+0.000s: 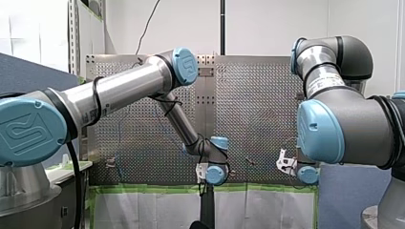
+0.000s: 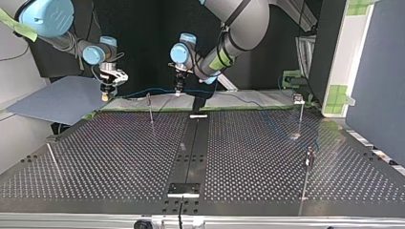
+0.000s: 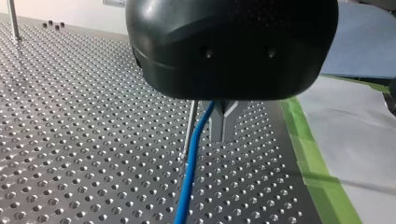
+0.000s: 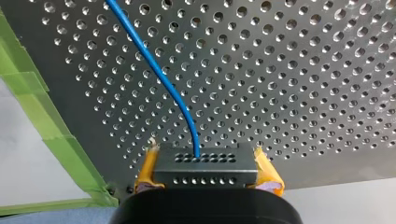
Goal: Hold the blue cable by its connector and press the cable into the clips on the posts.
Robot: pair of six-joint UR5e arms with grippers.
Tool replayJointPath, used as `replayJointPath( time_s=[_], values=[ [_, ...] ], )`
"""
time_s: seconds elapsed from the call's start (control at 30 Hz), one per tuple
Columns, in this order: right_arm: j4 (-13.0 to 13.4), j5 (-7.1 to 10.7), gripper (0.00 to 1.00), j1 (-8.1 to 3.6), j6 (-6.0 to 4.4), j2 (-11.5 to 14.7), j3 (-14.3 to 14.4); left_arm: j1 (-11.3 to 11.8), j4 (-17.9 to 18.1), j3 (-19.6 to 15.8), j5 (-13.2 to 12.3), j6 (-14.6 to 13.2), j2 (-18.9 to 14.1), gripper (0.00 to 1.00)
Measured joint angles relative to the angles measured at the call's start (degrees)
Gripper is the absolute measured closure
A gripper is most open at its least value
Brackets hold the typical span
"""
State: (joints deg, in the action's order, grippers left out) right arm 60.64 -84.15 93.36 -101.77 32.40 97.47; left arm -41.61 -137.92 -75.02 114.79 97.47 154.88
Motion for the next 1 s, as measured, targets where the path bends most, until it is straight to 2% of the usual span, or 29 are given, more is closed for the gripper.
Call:
replayJointPath(
  time_s=[0.47, 0.87, 1.0],
  values=[
    [-0.6, 1.03, 1.0, 0.02, -0.05, -0.1, -2.4, 1.5, -2.5, 4.1, -1.7, 0.1, 0.4, 1.0],
    [-0.5, 1.26, 1.0, -0.04, -0.05, -0.8, -4.0, 2.3, -8.2, 10.3, -2.6, 0.1, 6.2, 1.0],
    [-0.6, 1.26, 1.0, -0.06, -0.12, -0.9, -4.8, 2.9, -9.8, 12.7, -2.7, 0.0, 7.1, 1.0]
  ],
)
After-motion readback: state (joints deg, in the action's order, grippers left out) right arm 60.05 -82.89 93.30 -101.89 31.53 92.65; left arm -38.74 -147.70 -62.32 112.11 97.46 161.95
